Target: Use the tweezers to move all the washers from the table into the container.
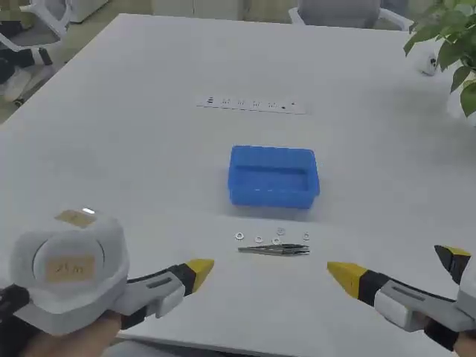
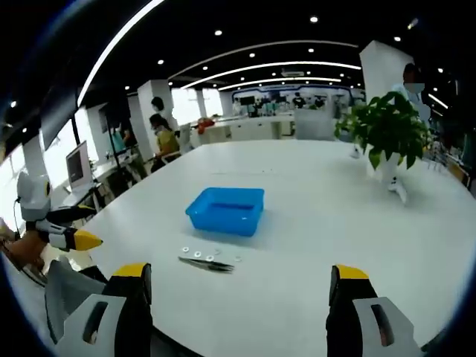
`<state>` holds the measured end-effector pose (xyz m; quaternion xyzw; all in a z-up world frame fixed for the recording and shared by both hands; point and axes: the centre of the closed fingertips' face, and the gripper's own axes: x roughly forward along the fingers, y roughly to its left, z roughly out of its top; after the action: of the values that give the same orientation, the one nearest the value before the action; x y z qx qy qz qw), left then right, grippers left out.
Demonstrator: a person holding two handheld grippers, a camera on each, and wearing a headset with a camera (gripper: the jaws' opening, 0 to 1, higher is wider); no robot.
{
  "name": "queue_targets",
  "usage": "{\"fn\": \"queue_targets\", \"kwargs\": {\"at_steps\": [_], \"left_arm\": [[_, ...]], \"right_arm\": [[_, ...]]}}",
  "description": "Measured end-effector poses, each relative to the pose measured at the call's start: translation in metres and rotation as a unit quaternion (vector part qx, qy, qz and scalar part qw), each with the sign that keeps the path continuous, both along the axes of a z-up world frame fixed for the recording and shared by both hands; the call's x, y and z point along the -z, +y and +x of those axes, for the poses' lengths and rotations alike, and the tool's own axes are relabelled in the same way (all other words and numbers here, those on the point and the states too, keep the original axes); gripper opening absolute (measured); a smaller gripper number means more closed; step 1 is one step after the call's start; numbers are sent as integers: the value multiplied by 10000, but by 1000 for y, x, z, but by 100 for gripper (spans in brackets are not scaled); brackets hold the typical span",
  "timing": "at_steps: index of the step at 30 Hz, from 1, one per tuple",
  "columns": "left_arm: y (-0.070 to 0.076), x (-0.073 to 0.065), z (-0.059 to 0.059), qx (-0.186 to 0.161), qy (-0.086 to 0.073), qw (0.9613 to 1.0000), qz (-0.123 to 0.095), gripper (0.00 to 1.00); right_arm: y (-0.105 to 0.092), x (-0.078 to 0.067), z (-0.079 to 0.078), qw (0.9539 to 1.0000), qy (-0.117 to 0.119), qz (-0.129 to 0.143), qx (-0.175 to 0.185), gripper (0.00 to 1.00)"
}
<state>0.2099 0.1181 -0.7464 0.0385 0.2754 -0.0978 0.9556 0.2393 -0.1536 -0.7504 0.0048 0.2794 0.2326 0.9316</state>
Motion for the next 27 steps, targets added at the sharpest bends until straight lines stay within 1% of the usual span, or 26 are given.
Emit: {"fn": "queue_targets", "kwargs": {"at_steps": [3,9,21,27], "left_arm": [[0,0,0,5,-2,10000,7,99],[-1,2,0,3,44,10000,4,99],[-2,3,-1,23,46,10000,39,99],[-6,4,0,98,43,9999,57,99]], "right_arm": [[0,1,0,10000,13,-5,1,99],[-1,2,0,10000,35,-8,-9,99],[-1,3,0,10000,26,-36,-35,99],[0,7,0,9999,82,-58,-70,99]]}}
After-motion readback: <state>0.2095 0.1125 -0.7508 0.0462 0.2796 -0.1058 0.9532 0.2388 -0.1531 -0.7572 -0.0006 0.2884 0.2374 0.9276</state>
